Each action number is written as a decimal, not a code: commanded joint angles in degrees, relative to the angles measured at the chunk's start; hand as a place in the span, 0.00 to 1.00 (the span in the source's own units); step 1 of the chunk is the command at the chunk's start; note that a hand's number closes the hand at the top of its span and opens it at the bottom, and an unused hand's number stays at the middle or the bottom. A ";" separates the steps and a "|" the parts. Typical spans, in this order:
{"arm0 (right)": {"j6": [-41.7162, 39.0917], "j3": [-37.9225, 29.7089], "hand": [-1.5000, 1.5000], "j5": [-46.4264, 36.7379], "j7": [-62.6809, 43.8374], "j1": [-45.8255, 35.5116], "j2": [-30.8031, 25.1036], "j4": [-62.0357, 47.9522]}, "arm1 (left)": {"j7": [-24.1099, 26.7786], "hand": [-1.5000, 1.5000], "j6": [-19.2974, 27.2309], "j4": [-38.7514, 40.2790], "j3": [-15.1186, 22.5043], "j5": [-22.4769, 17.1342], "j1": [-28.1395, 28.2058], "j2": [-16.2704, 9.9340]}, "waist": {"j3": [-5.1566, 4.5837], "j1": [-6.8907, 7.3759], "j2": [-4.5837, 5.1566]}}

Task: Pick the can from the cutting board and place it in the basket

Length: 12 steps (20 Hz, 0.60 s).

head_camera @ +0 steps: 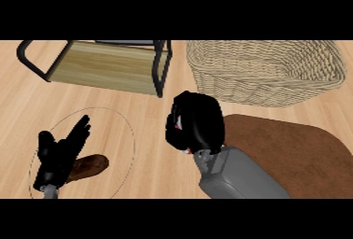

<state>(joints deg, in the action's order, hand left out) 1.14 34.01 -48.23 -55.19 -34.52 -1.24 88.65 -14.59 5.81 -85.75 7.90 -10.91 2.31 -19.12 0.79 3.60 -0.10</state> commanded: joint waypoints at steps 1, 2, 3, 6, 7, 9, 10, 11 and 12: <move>14.79 -0.91 1.00 -0.19 -6.51 -5.65 1.18 5.83 | -0.86 0.50 -1.09 3.93 0.95 -0.24 3.66 0.27 | -0.80 0.29 0.03; 16.82 -0.33 1.00 -2.69 -8.55 -8.53 1.19 3.52 | -1.19 0.50 -0.58 4.04 0.69 -0.23 2.49 0.69 | -0.88 0.11 0.21; 16.79 -0.87 1.00 -3.15 -10.93 -11.59 1.20 4.05 | -0.88 0.50 -0.21 4.99 0.96 0.51 2.60 0.91 | -0.93 -0.47 0.11; 19.20 -0.47 1.00 -4.73 -18.06 -16.32 1.21 3.96 | -3.63 0.50 1.58 2.37 2.79 1.42 3.28 2.55 | -0.89 -0.79 -0.27; 18.17 -4.06 1.00 -4.60 -17.92 -18.65 1.21 4.13 | -1.95 0.50 0.64 4.60 0.98 1.09 2.33 1.39 | -0.94 -1.77 -0.08; 13.04 -8.55 1.00 -5.26 -20.55 -25.38 1.21 2.06 | -1.55 0.50 -0.77 5.02 -0.57 -0.51 3.05 0.55 | -1.04 -1.87 -0.23; 14.48 -7.73 1.00 -7.43 -21.86 -25.46 1.21 -0.33 | -2.01 0.50 -0.87 2.38 1.06 0.03 5.89 0.75 | -0.98 -1.15 -0.33; 14.24 -8.01 1.00 -6.70 -21.81 -26.86 1.21 -1.53 | -1.82 0.50 -0.39 5.77 0.20 0.65 2.48 0.92 | -1.01 -2.12 0.06; 12.67 -12.17 1.00 -7.47 -22.50 -29.73 1.21 -1.32 | -1.38 0.50 -1.52 3.70 -1.39 -1.11 5.02 -0.41 | -1.00 -1.68 -0.27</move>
<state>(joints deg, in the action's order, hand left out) 13.47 26.91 -53.88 -65.31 -56.48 -0.55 89.16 -14.79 5.40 -85.90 6.89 -10.83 3.61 -19.36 0.64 2.24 -0.72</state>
